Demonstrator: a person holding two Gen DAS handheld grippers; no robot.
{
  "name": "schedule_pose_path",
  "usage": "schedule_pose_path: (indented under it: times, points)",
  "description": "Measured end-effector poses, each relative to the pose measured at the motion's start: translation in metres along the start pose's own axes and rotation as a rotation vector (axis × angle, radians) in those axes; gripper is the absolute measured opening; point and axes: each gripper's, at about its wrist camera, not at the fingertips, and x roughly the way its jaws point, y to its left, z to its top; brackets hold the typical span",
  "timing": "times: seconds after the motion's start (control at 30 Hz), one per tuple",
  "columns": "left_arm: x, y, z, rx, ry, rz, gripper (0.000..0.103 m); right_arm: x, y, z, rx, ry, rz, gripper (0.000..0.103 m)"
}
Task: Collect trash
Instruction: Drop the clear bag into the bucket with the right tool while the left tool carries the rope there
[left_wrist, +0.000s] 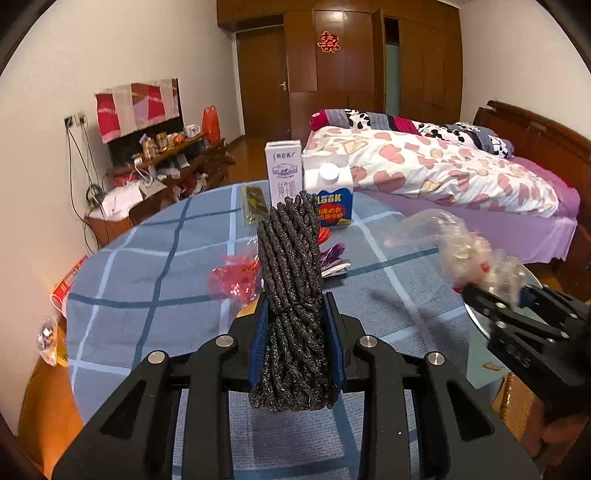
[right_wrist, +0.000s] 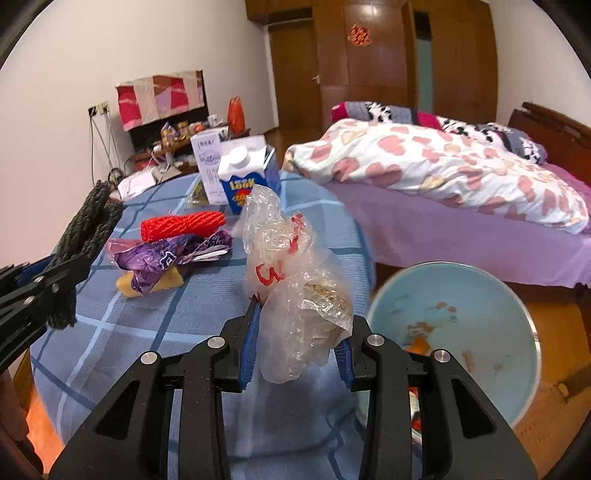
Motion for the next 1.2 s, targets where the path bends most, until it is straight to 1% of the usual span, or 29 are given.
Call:
schedule_pose_path:
  times: [0.3, 0.6, 0.83, 1.2]
  points:
    - [-0.014, -0.027, 0.002, 0.055, -0.021, 0.010, 0.028, -0.040, -0.024, -0.014, 0.061, -0.044, -0.042, 0.036]
    - [-0.030, -0.052, 0.004, 0.104, -0.045, -0.007, 0.028, -0.071, -0.039, -0.023, 0.097, -0.084, -0.067, 0.036]
    - [-0.040, -0.074, 0.006, 0.147, -0.066, -0.029, 0.029, -0.087, -0.053, -0.028, 0.127, -0.103, -0.095, 0.036]
    - [-0.046, -0.098, 0.012, 0.186, -0.083, -0.060, 0.029, -0.098, -0.069, -0.025, 0.156, -0.132, -0.125, 0.036]
